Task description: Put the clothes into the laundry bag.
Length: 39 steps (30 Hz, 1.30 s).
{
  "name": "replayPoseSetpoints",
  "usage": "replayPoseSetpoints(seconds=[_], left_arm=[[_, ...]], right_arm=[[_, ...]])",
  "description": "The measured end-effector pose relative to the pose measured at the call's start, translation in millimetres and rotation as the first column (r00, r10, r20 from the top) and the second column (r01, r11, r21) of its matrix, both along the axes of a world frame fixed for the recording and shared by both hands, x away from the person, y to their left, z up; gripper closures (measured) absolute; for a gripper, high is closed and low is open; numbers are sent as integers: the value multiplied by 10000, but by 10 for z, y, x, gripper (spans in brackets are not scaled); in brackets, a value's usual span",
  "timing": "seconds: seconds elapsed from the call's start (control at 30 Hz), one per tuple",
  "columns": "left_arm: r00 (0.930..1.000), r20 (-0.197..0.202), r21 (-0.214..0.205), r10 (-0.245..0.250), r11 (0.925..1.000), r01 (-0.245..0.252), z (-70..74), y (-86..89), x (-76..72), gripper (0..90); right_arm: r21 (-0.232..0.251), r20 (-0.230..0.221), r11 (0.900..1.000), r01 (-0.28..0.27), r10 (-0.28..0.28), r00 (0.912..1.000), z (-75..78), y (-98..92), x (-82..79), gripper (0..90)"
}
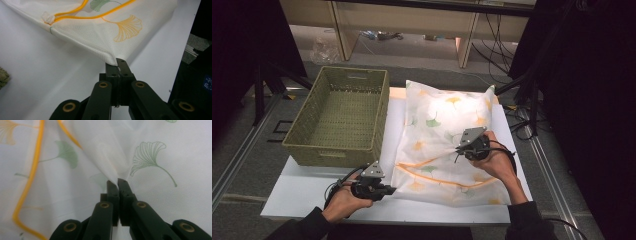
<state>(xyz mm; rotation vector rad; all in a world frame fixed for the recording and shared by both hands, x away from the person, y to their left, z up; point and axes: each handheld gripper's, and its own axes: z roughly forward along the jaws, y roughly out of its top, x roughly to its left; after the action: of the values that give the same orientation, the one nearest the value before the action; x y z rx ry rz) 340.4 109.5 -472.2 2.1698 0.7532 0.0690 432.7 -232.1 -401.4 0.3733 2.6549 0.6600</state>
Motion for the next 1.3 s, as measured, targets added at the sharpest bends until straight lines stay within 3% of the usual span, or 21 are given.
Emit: replayPoseSetpoints(seconds=[0.07, 0.1, 0.17, 0.2, 0.43, 0.47, 0.57, 0.6, 0.63, 0.73, 0.77, 0.87, 0.93, 1.03, 1.07, 1.17, 1.3], left_arm=[[9999, -4, 192, -128, 9997, 128, -9, -16, -16, 890], [10000, 5, 205, -87, 9998, 87, -15, -26, -26, 889], [9996, -90, 222, -268, 9994, 270, -21, -41, -41, 888], [9995, -47, 301, -312, 9991, 314, -24, -41, -37, 887], [9986, -266, 156, -455, 9988, 460, -38, -30, -35, 877], [9983, -252, 150, -523, 9985, 527, -40, -29, -40, 875], [9980, -201, 112, -606, 9981, 608, -46, -52, -65, 886], [9976, -44, 277, -686, 9973, 687, -37, -55, -69, 888], [9978, -171, 135, -645, 9978, 648, -42, -68, -78, 889], [9968, 123, 263, -794, 9965, 790, -30, -93, -81, 893], [9963, 73, 102, -861, 9962, 861, -43, -107, -89, 893], [9952, -4, 219, -983, 9949, 983, -62, -117, -105, 892], [9957, -6, 192, -929, 9955, 929, -57, -111, -100, 884], [9972, -172, 81, -733, 9973, 734, -31, -62, -79, 808], [9984, -154, -149, -539, 9984, 537, 3, -42, -81, 798], [9991, 203, -260, -365, 9990, 370, 72, -1, -83, 755], [9995, 308, -366, -44, 9993, 56, 122, 56, -73, 642]], right_arm=[[-248, -413, 9987, -454, 444, 9982, -72, 8, -37, 900], [-313, -686, 9990, -319, 297, 9972, -132, 0, -63, 900], [-270, -808, 9978, -605, 582, 9950, -197, -22, -61, 900], [-215, -1000, 9991, -372, 349, 9944, -216, -41, -82, 900], [-291, -1291, 9958, -868, 823, 9882, -284, -50, -161, 900], [-283, -1451, 9980, -564, 517, 9881, -302, -55, -182, 900], [-323, -1429, 9981, -516, 464, 9886, -338, -59, -188, 900], [-326, -1422, 9980, -543, 492, 9886, -344, -56, -189, 900], [-324, -1371, 9972, -679, 629, 9886, -351, -54, -179, 900], [-210, -1346, 9963, -829, 793, 9877, -377, -76, -156, 900], [-168, -1474, 9977, -656, 624, 9871, -382, -87, -166, 900], [-191, -1538, 9981, -586, 550, 9866, -378, -103, -174, 900], [-182, -1520, 9967, -795, 759, 9855, -386, -106, -170, 900], [-157, -1565, 9967, -799, 765, 9847, -428, -116, -180, 900], [-162, -1548, 9960, -876, 841, 9844, -437, -118, -181, 900], [-19, -1609, 9973, -740, 727, 9843, -451, -128, -213, 899], [438, -1504, 9987, -246, 309, 9881, -460, -161, -202, 840]])
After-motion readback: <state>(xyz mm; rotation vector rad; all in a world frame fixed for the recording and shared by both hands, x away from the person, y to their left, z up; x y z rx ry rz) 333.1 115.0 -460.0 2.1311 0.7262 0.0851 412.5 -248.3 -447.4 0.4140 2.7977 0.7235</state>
